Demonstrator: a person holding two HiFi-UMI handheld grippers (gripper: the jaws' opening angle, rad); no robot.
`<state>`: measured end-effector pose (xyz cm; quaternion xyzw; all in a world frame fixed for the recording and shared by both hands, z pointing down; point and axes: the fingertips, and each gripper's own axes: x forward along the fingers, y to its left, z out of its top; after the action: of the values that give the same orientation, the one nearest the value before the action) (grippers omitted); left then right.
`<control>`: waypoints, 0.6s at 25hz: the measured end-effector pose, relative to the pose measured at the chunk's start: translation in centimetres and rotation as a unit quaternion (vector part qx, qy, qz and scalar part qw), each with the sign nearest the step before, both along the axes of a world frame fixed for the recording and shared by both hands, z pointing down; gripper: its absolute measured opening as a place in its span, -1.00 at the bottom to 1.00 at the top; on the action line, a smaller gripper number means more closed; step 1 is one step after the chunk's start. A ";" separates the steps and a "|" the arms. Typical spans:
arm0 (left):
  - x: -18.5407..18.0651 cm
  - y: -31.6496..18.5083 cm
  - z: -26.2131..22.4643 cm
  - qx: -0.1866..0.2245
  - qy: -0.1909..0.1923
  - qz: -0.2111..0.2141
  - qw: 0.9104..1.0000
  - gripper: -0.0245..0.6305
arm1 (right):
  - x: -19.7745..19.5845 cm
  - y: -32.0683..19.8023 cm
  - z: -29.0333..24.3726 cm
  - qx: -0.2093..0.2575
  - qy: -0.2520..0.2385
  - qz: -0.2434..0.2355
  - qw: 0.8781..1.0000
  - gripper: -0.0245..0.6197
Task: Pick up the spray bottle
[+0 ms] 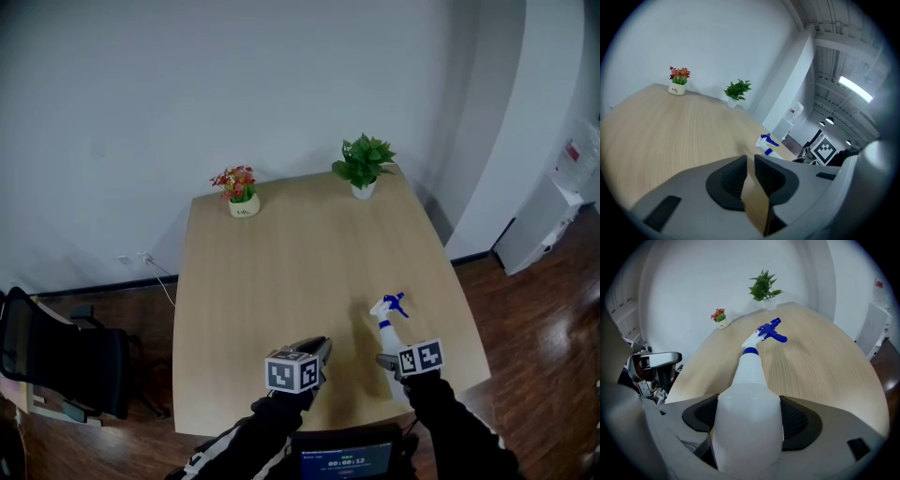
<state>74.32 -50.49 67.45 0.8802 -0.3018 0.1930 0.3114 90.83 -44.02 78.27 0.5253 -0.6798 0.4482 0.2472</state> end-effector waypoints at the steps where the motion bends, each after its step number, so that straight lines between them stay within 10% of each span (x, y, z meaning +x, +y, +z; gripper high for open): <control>1: -0.2 -0.2 -0.9 0.012 0.005 0.000 1.000 -0.72 | 0.0 -0.3 -1.1 0.018 -0.008 0.004 1.000 0.25; 6: -0.8 -0.6 -6.7 0.093 0.041 0.001 0.995 -0.72 | -0.1 -1.7 -10.6 0.154 -0.043 0.000 0.987 0.25; 15: -2.1 2.6 -16.9 0.219 0.109 0.058 0.968 -0.72 | -2.1 0.9 -27.3 0.366 -0.023 -0.028 0.930 0.25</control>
<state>72.21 -47.92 50.56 0.9585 -0.2497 0.0431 0.1307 88.76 -43.15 50.99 0.5496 -0.8166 0.1728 0.0351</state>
